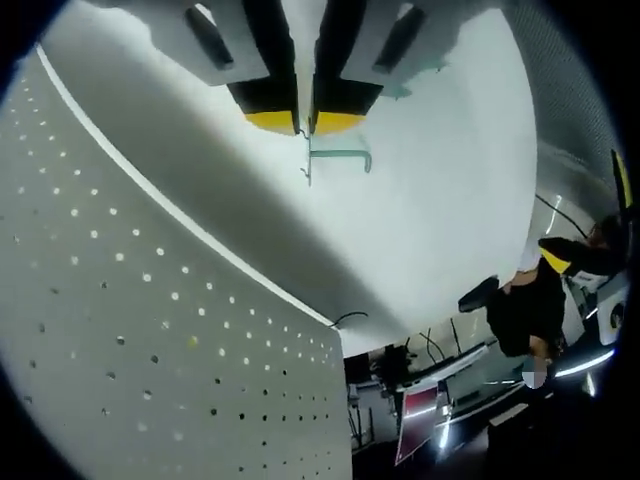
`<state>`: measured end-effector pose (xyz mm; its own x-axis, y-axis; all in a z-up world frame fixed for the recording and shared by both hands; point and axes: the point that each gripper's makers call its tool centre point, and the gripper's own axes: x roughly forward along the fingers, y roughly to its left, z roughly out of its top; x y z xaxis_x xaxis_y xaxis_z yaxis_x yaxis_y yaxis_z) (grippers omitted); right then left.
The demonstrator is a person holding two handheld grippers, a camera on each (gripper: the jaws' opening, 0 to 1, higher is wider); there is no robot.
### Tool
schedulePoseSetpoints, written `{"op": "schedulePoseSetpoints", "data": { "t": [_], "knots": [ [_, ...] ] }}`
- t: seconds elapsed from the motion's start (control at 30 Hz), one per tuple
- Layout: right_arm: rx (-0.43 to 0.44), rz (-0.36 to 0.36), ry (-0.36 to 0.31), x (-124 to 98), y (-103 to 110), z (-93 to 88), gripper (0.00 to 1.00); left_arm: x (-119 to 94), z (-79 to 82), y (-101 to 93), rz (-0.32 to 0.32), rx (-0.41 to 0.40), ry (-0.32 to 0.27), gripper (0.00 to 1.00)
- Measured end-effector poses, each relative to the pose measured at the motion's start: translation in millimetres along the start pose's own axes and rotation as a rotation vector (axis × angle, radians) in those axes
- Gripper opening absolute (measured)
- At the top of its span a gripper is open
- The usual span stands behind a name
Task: Insert the hook assembly into the mounting plate slot until the hook locks in place.
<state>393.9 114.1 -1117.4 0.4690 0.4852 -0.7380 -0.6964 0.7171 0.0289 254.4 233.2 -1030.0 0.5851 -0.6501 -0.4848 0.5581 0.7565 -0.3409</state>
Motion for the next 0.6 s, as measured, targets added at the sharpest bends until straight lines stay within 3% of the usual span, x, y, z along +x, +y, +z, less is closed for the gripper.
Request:
{"op": "schedulePoseSetpoints", "data": {
  "t": [0.33,0.47,0.6],
  "knots": [
    [0.029,-0.065,-0.137,-37.5,-3.3,36.7,0.01,-3.1,5.3,4.6,-0.007,-0.063,-0.033,0.74],
    [0.132,-0.077,-0.210,-54.4,-3.2,47.3,0.01,-4.2,7.8,2.8,-0.013,-0.075,-0.047,0.74],
    [0.147,-0.096,-0.250,-69.7,0.3,52.5,0.01,-5.0,8.7,1.9,-0.021,-0.081,-0.053,0.74]
  ]
}}
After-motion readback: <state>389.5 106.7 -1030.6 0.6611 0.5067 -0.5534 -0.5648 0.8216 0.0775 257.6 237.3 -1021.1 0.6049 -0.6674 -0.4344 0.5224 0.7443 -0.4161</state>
